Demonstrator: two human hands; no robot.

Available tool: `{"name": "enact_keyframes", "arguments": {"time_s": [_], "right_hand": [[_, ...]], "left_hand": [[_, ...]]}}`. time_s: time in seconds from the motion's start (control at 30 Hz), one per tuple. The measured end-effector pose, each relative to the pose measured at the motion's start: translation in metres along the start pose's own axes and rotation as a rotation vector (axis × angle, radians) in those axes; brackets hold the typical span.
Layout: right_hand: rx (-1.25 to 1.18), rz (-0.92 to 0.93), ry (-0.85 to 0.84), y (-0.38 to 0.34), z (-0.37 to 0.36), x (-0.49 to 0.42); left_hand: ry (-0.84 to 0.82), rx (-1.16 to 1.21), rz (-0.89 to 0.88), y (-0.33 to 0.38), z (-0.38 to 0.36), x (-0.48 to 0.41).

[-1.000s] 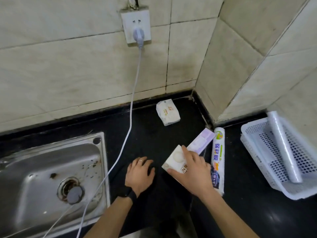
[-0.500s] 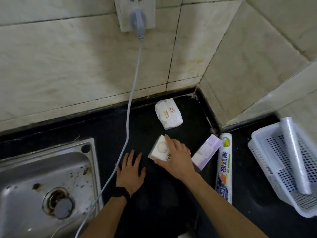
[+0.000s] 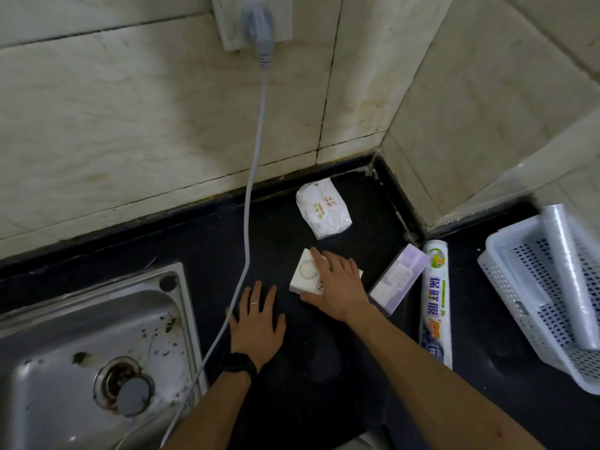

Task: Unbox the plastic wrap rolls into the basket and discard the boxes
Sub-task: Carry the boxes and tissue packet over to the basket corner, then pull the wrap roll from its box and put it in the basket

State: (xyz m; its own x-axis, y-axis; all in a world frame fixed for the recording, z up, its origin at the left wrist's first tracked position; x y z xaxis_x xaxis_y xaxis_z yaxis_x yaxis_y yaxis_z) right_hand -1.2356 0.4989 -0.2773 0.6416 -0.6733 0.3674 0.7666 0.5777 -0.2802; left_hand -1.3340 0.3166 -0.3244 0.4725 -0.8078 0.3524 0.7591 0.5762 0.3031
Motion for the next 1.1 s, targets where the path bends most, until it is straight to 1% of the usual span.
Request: {"name": "enact_keyframes", "arguments": {"time_s": [0.07,0.13,0.17,0.23,0.3,0.43,0.53,0.6,0.67,0.8,0.97,1.03,1.1], "right_hand": [[-0.036,-0.012,-0.015,0.000,0.012,0.006],[-0.139,-0.025,0.039,0.007,0.027,0.021],[-0.195,-0.036,0.077,0.014,0.034,0.032],[-0.282,-0.077,0.172,0.033,0.045,0.058],[-0.325,-0.137,0.281,0.059,0.051,0.085],[-0.338,-0.293,0.405,0.115,0.048,0.136],[-0.325,-0.455,0.434,0.154,0.029,0.164],[-0.311,-0.582,0.405,0.172,0.012,0.175],[-0.309,-0.685,0.366,0.182,-0.007,0.180],[-0.352,-0.819,0.276,0.183,-0.037,0.176],[-0.393,-0.804,0.259,0.175,-0.048,0.170],[-0.465,-0.776,0.205,0.180,-0.046,0.170],[-0.570,-0.756,0.195,0.187,-0.039,0.177]], "left_hand": [[0.024,0.074,0.017,0.004,0.007,0.001],[0.140,0.193,0.009,0.017,0.020,0.005],[0.216,0.225,-0.024,0.027,0.027,0.007],[0.335,0.211,-0.160,0.050,0.040,0.009],[0.373,0.171,-0.296,0.080,0.051,0.005],[0.302,0.091,-0.489,0.154,0.055,-0.017],[0.168,-0.005,-0.632,0.201,0.031,-0.031],[0.083,-0.058,-0.689,0.222,0.010,-0.036],[0.055,-0.111,-0.728,0.234,-0.006,-0.040],[0.055,-0.191,-0.681,0.231,-0.023,-0.049],[0.097,-0.230,-0.693,0.228,-0.030,-0.048],[0.065,-0.235,-0.689,0.231,-0.028,-0.047],[0.015,-0.168,-0.662,0.236,-0.023,-0.048]]}}
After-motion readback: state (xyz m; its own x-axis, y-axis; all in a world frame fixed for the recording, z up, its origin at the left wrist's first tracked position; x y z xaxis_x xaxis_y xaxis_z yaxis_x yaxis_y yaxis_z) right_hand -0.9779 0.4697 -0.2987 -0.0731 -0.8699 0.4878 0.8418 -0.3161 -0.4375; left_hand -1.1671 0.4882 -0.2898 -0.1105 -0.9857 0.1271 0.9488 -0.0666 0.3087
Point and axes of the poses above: each hand's wrist, its own x-axis away from the middle knuckle, its own z-axis out of the back of the hand, y = z × x, the point moved 2 cm from there along -x, towards the middle knuckle, and after that the axes turned 11 degrees about -z, right-handed, at the moved point
